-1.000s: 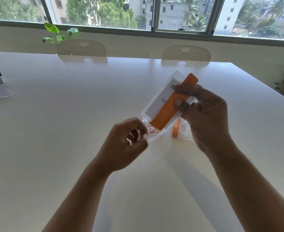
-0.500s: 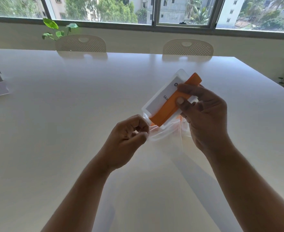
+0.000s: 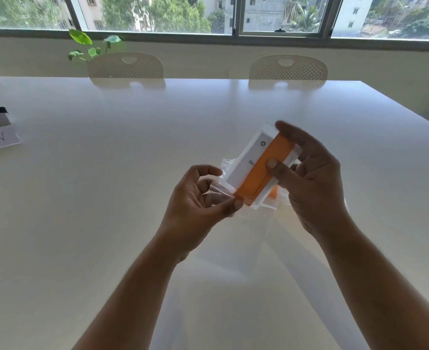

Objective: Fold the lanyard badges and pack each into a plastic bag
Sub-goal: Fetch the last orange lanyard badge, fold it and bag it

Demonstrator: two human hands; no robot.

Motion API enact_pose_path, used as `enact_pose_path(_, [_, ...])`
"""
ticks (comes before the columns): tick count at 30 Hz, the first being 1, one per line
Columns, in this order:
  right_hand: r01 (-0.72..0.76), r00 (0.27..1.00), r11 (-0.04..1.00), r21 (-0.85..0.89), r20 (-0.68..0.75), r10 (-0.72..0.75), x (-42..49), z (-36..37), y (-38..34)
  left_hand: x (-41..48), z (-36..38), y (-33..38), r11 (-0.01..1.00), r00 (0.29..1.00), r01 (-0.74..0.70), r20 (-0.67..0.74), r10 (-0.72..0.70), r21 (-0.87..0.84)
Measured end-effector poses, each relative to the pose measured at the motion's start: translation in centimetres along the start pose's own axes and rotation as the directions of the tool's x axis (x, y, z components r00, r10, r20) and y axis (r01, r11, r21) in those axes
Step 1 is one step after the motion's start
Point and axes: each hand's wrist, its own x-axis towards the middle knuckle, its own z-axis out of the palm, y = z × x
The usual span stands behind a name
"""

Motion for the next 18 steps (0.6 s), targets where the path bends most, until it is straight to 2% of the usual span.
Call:
enact_pose_path(10, [0.050,0.997,0.996,-0.076,0.058,-0.046,0.4,-0.1,-0.5,-0.5,0.9,0.4,0.979,0.980,0.201,0.005,-0.201,-0.031])
enact_pose_path(18, [0.063,0.997,0.989,-0.134,0.042,-0.058,0.2,0.3,-0.7,-0.6,1.2,0.6,0.964,0.973,0.229,0.026,-0.227,-0.136])
